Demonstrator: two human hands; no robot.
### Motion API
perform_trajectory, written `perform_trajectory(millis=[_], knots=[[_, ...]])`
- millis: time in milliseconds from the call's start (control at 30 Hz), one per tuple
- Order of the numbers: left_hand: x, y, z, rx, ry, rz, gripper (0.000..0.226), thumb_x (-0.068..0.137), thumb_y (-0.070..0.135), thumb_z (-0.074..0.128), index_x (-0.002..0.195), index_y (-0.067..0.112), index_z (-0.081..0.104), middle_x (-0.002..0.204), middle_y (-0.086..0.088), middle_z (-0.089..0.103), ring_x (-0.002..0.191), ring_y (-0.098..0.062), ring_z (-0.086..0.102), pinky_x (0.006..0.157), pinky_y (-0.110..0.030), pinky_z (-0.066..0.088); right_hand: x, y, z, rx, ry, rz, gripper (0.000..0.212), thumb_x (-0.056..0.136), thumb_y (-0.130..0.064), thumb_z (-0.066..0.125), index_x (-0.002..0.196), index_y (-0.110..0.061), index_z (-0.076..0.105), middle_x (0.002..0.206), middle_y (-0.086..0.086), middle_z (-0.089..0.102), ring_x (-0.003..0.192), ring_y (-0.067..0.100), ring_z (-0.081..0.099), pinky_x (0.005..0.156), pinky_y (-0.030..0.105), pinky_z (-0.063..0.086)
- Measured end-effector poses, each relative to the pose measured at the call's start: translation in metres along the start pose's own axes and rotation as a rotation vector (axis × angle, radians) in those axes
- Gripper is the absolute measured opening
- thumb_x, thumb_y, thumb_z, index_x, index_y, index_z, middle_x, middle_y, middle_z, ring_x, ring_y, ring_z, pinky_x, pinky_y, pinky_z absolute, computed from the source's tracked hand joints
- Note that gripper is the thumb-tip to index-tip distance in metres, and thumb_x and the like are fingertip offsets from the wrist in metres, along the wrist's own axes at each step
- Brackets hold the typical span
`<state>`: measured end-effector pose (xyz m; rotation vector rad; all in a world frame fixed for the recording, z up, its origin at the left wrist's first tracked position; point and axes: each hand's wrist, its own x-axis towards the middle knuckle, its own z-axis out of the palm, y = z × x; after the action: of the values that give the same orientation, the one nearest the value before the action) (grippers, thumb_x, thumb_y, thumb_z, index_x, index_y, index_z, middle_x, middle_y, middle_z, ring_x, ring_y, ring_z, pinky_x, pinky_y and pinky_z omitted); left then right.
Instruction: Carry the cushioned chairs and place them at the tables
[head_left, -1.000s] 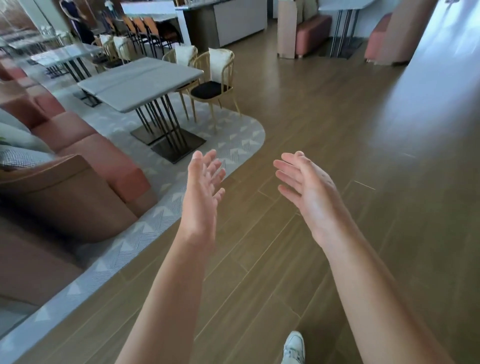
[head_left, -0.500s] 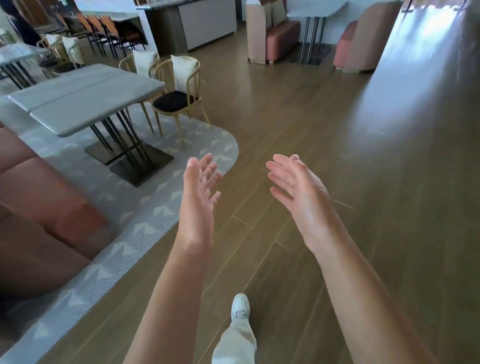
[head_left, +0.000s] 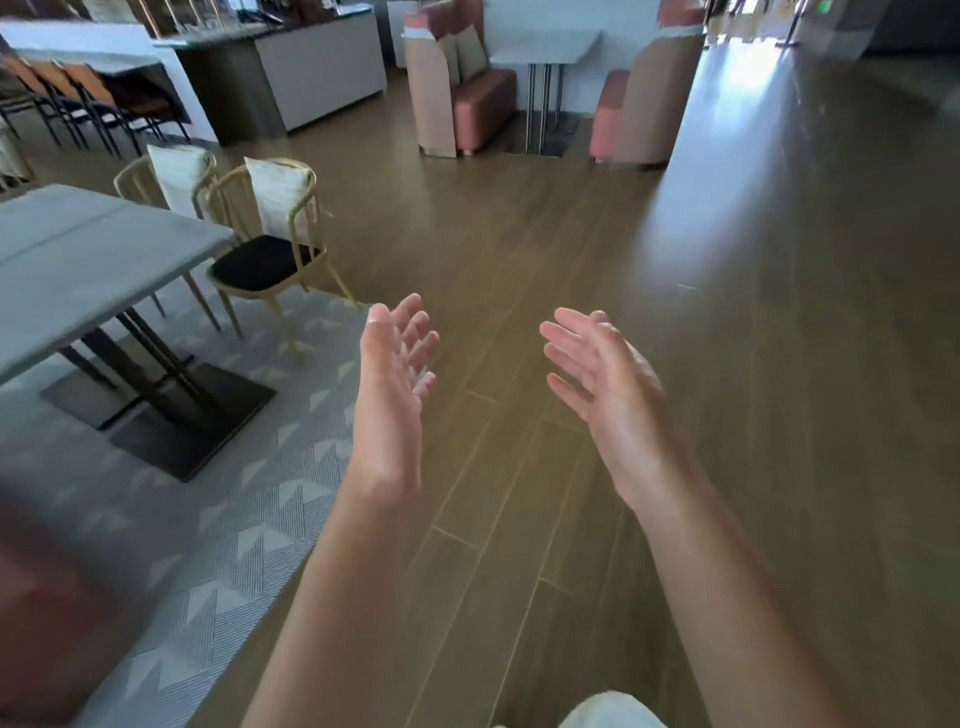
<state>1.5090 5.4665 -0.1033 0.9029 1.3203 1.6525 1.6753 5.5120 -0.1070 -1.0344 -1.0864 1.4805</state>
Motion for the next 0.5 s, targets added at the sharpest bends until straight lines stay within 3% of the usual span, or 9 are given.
perform_trajectory(millis=[267,500], knots=[[0.16,-0.023,0.015,-0.013,0.008,-0.037,0.073,0.089,0.069,0.027,0.147,0.03,0.049,0.144,0.007,0.056,0.132,-0.008,0.054,0.119,-0.048,0.032,0.163,0.011,0.008,0.008,0.002,0.019,0.042,0.103,-0.048,0.043,0.133,-0.025,0.061,0.129,-0.01,0.068,0.12,0.002,0.061,0.108,0.036,0.047],[0.309,-0.034,0.056,0.05,0.054,-0.037,0.075,0.088,0.069,0.029,0.15,0.031,0.046,0.15,0.005,0.052,0.135,-0.008,0.051,0.12,-0.05,0.03,0.327,0.0,0.013,0.047,-0.041,0.065,0.068,0.08,-0.064,0.05,0.136,-0.027,0.059,0.128,-0.013,0.067,0.118,-0.002,0.06,0.106,0.033,0.047]])
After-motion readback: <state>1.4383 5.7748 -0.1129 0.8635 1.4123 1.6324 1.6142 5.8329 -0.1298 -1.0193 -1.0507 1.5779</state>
